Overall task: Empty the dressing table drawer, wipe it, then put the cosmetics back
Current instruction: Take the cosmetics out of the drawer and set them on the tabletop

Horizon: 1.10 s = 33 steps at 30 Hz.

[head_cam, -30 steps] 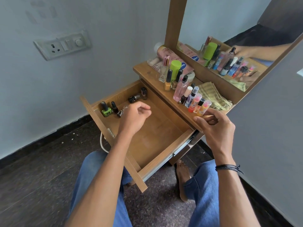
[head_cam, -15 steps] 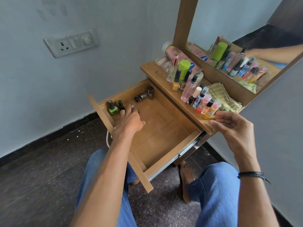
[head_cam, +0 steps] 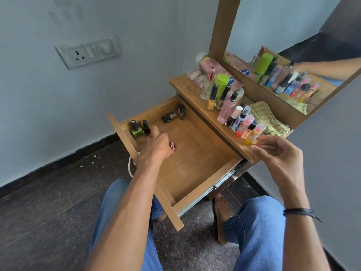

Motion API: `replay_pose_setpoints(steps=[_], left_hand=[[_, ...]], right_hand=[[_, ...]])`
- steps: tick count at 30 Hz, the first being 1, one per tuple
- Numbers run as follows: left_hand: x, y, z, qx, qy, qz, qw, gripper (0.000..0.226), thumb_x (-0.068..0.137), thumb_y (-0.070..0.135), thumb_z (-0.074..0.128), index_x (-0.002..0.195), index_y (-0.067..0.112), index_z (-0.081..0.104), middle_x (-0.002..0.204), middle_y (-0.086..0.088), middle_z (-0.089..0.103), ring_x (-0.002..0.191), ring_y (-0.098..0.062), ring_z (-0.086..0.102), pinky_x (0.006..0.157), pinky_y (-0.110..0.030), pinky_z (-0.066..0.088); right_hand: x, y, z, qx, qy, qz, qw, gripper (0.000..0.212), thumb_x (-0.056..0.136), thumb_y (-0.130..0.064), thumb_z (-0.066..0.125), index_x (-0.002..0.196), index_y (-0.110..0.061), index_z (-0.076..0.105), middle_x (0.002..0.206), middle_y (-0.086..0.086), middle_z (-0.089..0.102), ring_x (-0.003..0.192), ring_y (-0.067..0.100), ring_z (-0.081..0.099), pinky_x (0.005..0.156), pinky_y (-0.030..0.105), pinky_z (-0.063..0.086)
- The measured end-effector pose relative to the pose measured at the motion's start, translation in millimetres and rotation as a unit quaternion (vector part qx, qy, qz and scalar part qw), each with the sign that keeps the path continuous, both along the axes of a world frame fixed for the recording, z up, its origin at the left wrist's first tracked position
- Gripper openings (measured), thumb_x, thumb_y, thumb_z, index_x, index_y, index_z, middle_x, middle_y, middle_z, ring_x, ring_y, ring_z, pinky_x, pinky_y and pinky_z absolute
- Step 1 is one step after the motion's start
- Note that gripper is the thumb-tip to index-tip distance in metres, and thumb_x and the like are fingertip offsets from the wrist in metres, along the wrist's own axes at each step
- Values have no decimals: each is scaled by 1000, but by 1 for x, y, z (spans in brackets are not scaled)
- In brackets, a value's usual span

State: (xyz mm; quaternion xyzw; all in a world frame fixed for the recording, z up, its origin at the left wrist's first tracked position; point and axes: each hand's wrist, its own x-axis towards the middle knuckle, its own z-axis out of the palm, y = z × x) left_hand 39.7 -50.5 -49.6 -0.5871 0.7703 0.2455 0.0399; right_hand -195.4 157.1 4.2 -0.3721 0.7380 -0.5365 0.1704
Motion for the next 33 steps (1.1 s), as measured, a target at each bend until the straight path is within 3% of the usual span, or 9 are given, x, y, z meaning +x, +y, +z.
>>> replay_pose_setpoints(steps=[3, 7, 10, 14, 17, 19, 21, 26, 33], left_hand=[[-1, 0, 0, 3, 15, 2, 1000, 46, 85, 23, 81, 124, 16, 58, 132, -6, 29, 107, -25, 52, 91, -41, 51], [-1, 0, 1, 7, 18, 15, 1000, 39, 86, 13, 79, 120, 10, 61, 135, -9, 29, 92, -22, 55, 82, -37, 53], [-2, 3, 6, 12, 29, 37, 999, 24, 87, 7, 77, 106, 4, 62, 138, -11, 28, 85, -21, 55, 75, -32, 50], [-1, 7, 12, -2, 52, 65, 997, 28, 89, 2, 72, 77, 6, 47, 146, -14, 25, 90, -24, 57, 78, -35, 52], [2, 10, 12, -11, 50, 61, 997, 14, 93, -8, 56, 99, 5, 55, 157, -15, 24, 128, -37, 49, 103, -50, 48], [3, 10, 11, -23, 33, 48, 998, 30, 96, -7, 48, 124, 5, 54, 162, -16, 23, 143, -40, 35, 111, -53, 39], [3, 7, 11, -39, 34, 48, 997, 31, 99, -2, 49, 129, 4, 54, 154, -20, 37, 136, -40, 43, 107, -50, 43], [4, -1, 10, -52, 69, 62, 994, 16, 97, 10, 61, 112, 4, 64, 120, -18, 62, 109, -37, 63, 89, -44, 57], [3, -1, 15, -65, 89, 81, 991, 30, 97, 3, 56, 126, 5, 64, 126, -20, 64, 116, -39, 63, 92, -44, 54]], right_hand=[[8, 7, 18, 39, 38, 49, 997, 12, 78, -23, 87, 77, -20, 75, 72, -1, 73, 67, 24, 68, 63, 26, 54], [25, 20, 53, 33, -28, 183, 982, 50, 78, -50, 82, 53, -12, 63, 50, 1, 51, 49, 15, 41, 49, 20, 32], [40, 8, 62, 91, -37, 265, 959, 49, 84, -48, 78, 60, -6, 66, 55, 8, 56, 53, 17, 45, 52, 27, 33], [87, -47, 32, 183, 116, 315, 924, 22, 92, -45, 70, 85, -25, 73, 75, -7, 68, 66, 5, 61, 60, 27, 51], [121, -94, -8, 224, 219, 259, 914, 18, 93, -37, 71, 108, -27, 70, 100, -9, 64, 89, 11, 65, 79, 32, 56], [134, -120, -31, 235, 274, 226, 905, 27, 94, -33, 68, 120, -23, 65, 110, -1, 58, 94, 23, 65, 80, 37, 56], [141, -137, -45, 245, 304, 216, 895, 30, 96, -28, 64, 125, -21, 62, 115, 5, 54, 96, 30, 64, 76, 37, 53], [146, -150, -61, 263, 315, 227, 883, 20, 97, -16, 59, 116, -18, 64, 107, 7, 53, 91, 33, 62, 68, 33, 40], [141, -140, -66, 263, 285, 209, 898, 11, 93, -13, 60, 101, -20, 60, 99, 5, 57, 82, 27, 59, 66, 36, 50]])
